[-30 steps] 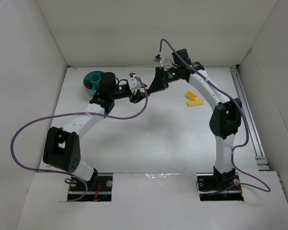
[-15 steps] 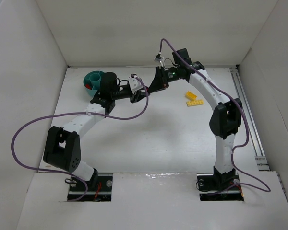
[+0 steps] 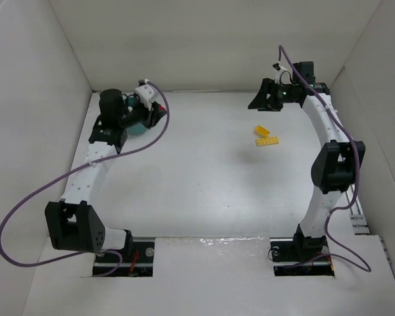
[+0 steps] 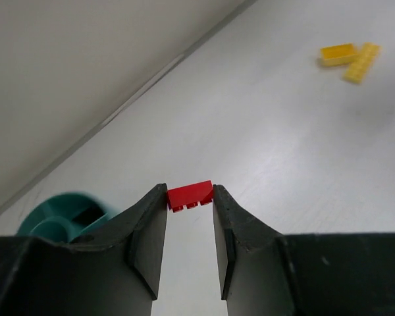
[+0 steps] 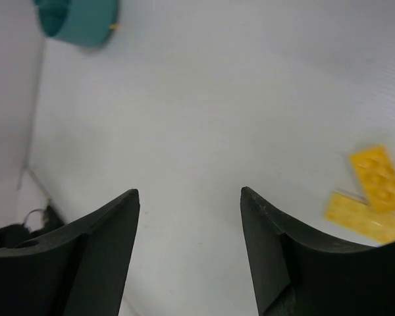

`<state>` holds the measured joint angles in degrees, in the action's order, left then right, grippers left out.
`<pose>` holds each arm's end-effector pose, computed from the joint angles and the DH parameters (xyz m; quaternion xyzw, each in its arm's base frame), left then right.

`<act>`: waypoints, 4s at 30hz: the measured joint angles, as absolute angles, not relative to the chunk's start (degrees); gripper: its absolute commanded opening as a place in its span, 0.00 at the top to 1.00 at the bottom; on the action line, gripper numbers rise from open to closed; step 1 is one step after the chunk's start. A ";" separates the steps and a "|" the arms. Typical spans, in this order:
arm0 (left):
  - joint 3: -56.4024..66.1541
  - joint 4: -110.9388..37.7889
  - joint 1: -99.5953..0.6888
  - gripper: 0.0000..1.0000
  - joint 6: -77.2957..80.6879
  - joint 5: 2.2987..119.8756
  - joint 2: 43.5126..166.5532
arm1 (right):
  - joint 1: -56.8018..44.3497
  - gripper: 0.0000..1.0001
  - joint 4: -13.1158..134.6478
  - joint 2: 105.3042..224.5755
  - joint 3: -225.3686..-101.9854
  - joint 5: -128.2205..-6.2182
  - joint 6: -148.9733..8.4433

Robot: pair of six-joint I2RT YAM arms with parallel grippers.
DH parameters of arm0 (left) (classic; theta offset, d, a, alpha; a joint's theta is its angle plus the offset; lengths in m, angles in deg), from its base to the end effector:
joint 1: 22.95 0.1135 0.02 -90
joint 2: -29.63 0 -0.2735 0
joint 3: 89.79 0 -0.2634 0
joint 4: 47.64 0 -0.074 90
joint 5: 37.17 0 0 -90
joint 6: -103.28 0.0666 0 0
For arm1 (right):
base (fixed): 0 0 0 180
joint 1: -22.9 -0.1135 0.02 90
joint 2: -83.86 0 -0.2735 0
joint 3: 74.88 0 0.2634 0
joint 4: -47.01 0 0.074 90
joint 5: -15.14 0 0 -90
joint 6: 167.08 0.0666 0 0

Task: Sort the legos into containers by color

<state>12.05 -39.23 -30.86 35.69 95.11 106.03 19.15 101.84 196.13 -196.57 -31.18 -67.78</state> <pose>0.3320 -0.0914 0.3731 0.4136 0.6097 -0.1890 0.6492 0.4652 0.0766 0.3227 -0.0994 0.8647 0.3820 0.3108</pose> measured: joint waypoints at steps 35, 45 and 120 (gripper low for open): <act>-37.63 4.60 -10.35 0.79 55.80 82.34 152.26 | 22.10 0.35 104.70 196.46 -192.84 -47.75 -80.92; -38.37 4.88 -10.88 0.51 57.70 82.13 153.41 | 20.53 0.33 104.73 196.63 -192.86 -49.74 -81.88; -18.87 -17.30 -20.54 0.29 23.06 116.79 134.68 | 9.73 0.84 115.44 209.66 -206.45 -51.24 -99.58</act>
<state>-18.87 -17.30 -20.54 23.06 116.79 134.68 9.73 115.44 209.66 -206.45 -51.24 -99.58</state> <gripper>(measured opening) 0.726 0.420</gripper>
